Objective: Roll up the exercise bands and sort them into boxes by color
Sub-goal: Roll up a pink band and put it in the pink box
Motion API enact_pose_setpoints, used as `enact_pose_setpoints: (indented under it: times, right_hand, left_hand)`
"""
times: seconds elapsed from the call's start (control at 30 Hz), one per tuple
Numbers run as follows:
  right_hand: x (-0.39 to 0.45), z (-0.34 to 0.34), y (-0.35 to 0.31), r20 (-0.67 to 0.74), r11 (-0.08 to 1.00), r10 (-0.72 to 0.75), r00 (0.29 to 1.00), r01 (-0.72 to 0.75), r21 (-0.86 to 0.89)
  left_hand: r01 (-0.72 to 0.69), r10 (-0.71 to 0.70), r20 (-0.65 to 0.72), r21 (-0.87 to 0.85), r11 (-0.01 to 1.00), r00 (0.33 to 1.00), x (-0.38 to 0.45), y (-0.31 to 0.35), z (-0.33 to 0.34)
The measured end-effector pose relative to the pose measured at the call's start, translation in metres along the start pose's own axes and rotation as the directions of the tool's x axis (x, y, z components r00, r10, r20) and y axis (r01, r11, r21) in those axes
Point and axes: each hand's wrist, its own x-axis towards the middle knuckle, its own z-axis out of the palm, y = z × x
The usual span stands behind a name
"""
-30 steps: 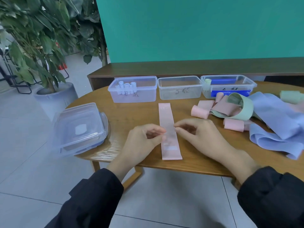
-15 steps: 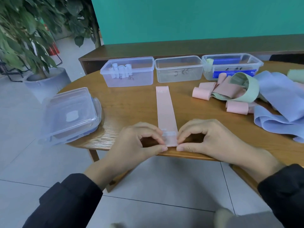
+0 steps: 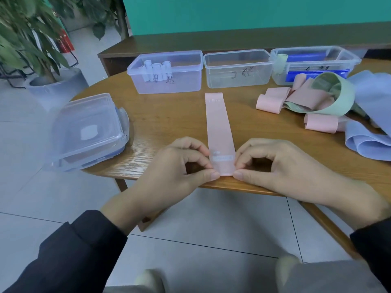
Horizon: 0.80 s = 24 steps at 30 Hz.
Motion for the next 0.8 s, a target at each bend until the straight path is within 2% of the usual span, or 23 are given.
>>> enact_pose_setpoints:
  times: [0.17, 0.27, 0.43, 0.63, 0.8]
  right_hand:
    - [0.0053, 0.0018, -0.0021, 0.010, 0.992, 0.126, 0.992, -0.126, -0.002]
    - [0.0072, 0.0017, -0.0015, 0.013, 0.987, 0.154, 0.988, -0.153, -0.041]
    - [0.0067, -0.0007, -0.0016, 0.044, 0.993, 0.115, 0.992, -0.115, 0.000]
    - [0.0021, 0.0020, 0.0016, 0.054, 1.000, 0.014, 0.998, -0.014, -0.002]
    - [-0.0002, 0.0021, 0.0026, 0.013, 1.000, 0.023, 1.000, -0.023, 0.002]
  left_hand:
    - [0.054, -0.055, 0.008, 0.071, 0.996, 0.998, 0.0045, 0.0025, 0.0012]
    - [0.064, -0.063, -0.013, 0.053, 0.997, 0.998, 0.0064, 0.0023, 0.0007]
    - [-0.027, 0.027, -0.005, -0.016, 1.000, 1.000, 0.0054, 0.0036, 0.0047]
    - [-0.179, 0.182, -0.010, 0.129, 0.975, 0.983, 0.0019, -0.0031, 0.0096]
    - [-0.235, 0.247, -0.047, 0.185, 0.954, 0.968, 0.0001, -0.0055, 0.0064]
